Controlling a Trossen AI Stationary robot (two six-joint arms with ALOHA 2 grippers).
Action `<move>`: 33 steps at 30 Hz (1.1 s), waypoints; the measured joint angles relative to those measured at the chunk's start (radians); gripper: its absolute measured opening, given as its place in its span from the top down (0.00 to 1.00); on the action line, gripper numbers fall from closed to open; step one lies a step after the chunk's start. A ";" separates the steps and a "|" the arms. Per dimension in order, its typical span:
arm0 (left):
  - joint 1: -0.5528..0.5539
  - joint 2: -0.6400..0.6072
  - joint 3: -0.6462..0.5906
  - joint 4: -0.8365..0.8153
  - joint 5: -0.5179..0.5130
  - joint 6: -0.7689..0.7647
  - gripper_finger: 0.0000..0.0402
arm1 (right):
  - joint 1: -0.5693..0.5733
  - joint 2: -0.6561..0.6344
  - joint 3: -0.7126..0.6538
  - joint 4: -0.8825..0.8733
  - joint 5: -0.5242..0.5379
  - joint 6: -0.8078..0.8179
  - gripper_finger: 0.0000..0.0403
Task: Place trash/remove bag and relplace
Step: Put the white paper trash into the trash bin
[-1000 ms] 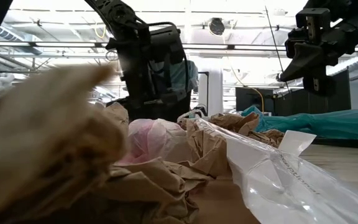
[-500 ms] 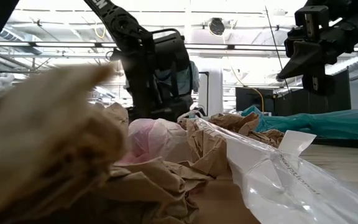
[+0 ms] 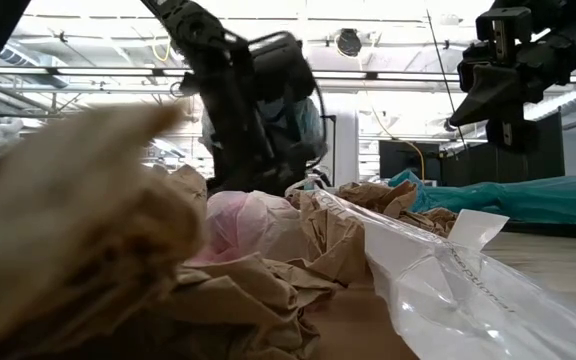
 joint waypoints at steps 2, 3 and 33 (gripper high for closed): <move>-0.036 0.000 0.027 0.008 0.036 0.070 0.99 | 0.000 0.000 0.000 0.000 0.000 -0.014 1.00; -0.056 -0.006 0.042 0.015 0.049 0.119 0.99 | 0.000 0.000 0.000 0.000 0.000 -0.017 1.00; 0.203 -0.146 0.728 -0.544 -0.255 0.868 1.00 | 0.000 0.000 0.000 0.003 0.008 -0.043 1.00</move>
